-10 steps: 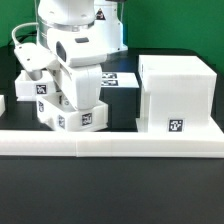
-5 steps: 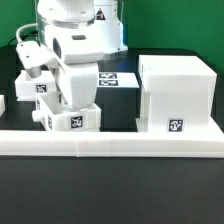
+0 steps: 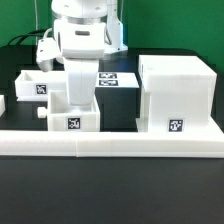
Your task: Assemble drawer
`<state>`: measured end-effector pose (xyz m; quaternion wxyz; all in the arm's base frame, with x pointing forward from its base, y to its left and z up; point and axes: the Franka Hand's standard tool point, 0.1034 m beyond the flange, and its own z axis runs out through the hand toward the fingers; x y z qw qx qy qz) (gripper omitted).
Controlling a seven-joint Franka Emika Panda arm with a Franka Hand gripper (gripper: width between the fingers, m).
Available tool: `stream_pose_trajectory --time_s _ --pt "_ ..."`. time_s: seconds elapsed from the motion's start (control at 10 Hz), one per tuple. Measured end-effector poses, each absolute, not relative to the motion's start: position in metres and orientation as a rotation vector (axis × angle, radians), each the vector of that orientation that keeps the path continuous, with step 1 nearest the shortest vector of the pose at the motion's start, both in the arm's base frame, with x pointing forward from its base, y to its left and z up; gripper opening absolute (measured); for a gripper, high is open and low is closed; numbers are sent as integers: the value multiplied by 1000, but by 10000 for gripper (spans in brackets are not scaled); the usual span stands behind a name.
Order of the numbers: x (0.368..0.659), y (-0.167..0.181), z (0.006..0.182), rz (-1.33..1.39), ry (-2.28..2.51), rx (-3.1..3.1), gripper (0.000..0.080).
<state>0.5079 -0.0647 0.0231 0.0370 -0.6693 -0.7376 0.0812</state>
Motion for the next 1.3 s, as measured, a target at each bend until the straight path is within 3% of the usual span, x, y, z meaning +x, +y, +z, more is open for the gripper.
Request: stream_pose_trajectory --time_s 0.4,0.7,1.3 --pt "496 -63 22 175 -2157 -2182 56" --pt "501 -50 32 157 -2135 -2205 47" --pt "508 -40 28 95 -2185 -2189 46"
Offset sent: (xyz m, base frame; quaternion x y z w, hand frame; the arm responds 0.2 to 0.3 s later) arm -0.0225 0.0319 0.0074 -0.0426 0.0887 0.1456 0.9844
